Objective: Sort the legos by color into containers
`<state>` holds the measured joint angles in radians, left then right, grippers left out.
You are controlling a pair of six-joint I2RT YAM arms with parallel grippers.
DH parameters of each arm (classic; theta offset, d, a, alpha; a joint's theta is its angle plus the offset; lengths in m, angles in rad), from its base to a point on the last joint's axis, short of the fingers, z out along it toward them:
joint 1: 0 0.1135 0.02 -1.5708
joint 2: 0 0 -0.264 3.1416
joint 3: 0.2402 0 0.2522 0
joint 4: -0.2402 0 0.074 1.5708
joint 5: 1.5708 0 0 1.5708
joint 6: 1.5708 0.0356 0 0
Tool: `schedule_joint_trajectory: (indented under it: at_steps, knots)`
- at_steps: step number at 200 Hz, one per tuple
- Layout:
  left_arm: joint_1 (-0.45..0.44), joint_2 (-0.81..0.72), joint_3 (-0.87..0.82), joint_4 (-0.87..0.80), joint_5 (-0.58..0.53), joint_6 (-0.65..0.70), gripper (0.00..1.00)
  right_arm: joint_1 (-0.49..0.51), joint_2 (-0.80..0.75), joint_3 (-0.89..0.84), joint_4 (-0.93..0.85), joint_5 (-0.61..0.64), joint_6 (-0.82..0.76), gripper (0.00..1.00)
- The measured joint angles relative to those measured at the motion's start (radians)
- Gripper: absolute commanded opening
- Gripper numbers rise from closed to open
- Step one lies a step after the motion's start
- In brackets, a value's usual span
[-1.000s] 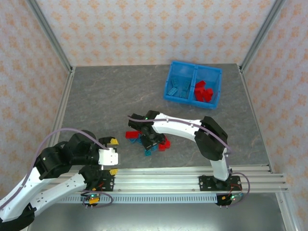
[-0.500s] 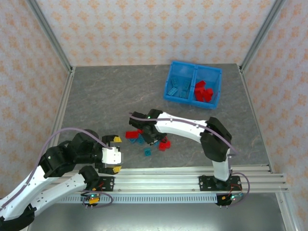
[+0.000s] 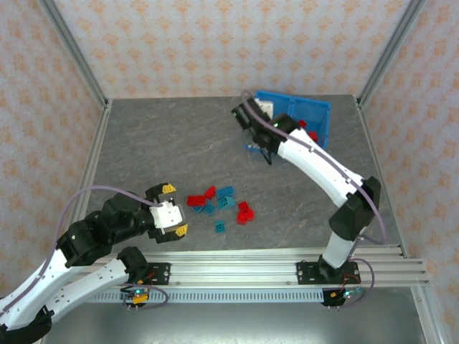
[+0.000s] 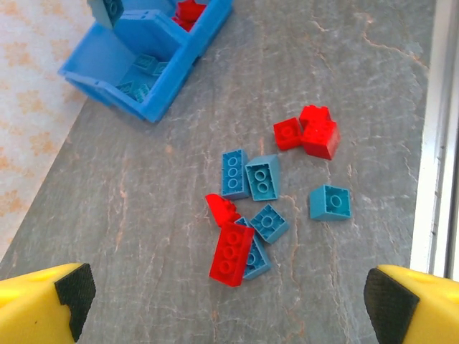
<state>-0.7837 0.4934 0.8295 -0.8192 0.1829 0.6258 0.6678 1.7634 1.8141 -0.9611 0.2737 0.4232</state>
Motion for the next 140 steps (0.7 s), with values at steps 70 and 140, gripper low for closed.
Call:
schedule_joint_trajectory:
  at_steps: [70,140]
  knots:
    - [0.000,0.161,0.113,0.022,-0.233,-0.355,1.00,-0.262,0.501,0.473,0.016,-0.081,0.006,0.29]
    - [0.000,0.369,0.288,-0.119,-0.402,-0.717,1.00,-0.298,0.727,0.710,-0.026,-0.172,-0.013,0.59]
